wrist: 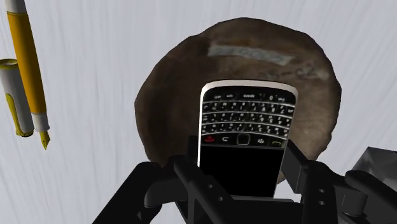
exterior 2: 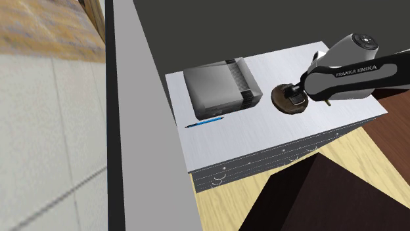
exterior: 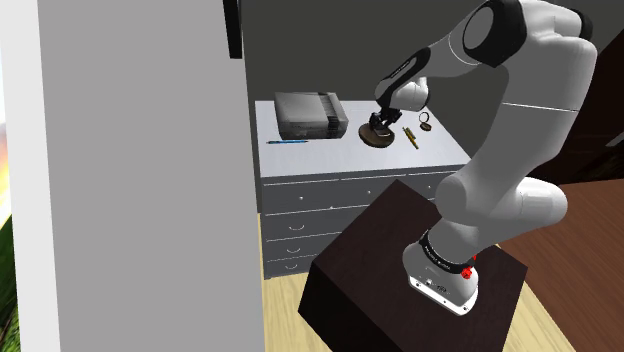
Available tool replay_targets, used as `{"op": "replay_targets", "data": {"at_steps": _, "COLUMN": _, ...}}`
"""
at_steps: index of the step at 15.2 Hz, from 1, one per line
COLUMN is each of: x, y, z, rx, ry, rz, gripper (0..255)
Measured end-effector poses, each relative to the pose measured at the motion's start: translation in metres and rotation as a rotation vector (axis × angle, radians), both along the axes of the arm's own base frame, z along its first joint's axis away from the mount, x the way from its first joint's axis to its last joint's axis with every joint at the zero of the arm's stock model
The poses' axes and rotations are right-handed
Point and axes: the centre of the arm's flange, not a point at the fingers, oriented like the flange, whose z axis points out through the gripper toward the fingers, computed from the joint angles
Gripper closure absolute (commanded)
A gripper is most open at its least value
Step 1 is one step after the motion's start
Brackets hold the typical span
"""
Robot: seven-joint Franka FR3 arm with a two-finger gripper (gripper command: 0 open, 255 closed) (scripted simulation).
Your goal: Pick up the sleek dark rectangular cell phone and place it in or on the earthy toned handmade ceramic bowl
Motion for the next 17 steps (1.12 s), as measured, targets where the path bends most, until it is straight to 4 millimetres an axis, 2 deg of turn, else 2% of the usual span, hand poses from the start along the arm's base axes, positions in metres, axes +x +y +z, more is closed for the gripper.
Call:
{"op": "replay_targets", "data": {"at_steps": 3, "x": -0.002, "y": 0.001, "z": -0.011, "rx": 0.0, "ry": 0.0, "rz": 0.0, "gripper": 255}}
{"op": "replay_targets", "data": {"at_steps": 8, "x": -0.002, "y": 0.001, "z": -0.012, "rx": -0.001, "ry": -0.001, "rz": -0.001, "gripper": 255}}
{"op": "replay_targets", "data": {"at_steps": 9, "x": -0.002, "y": 0.001, "z": -0.012, "rx": -0.001, "ry": -0.001, "rz": -0.001, "gripper": 0}}
{"op": "replay_targets", "data": {"at_steps": 15, "x": -0.001, "y": 0.001, "z": -0.012, "rx": 0.0, "ry": 0.0, "rz": 0.0, "gripper": 0}}
{"op": "replay_targets", "data": {"at_steps": 17, "x": -0.004, "y": 0.003, "z": 0.002, "rx": 0.0, "ry": 0.0, "rz": 0.0, "gripper": 0}}
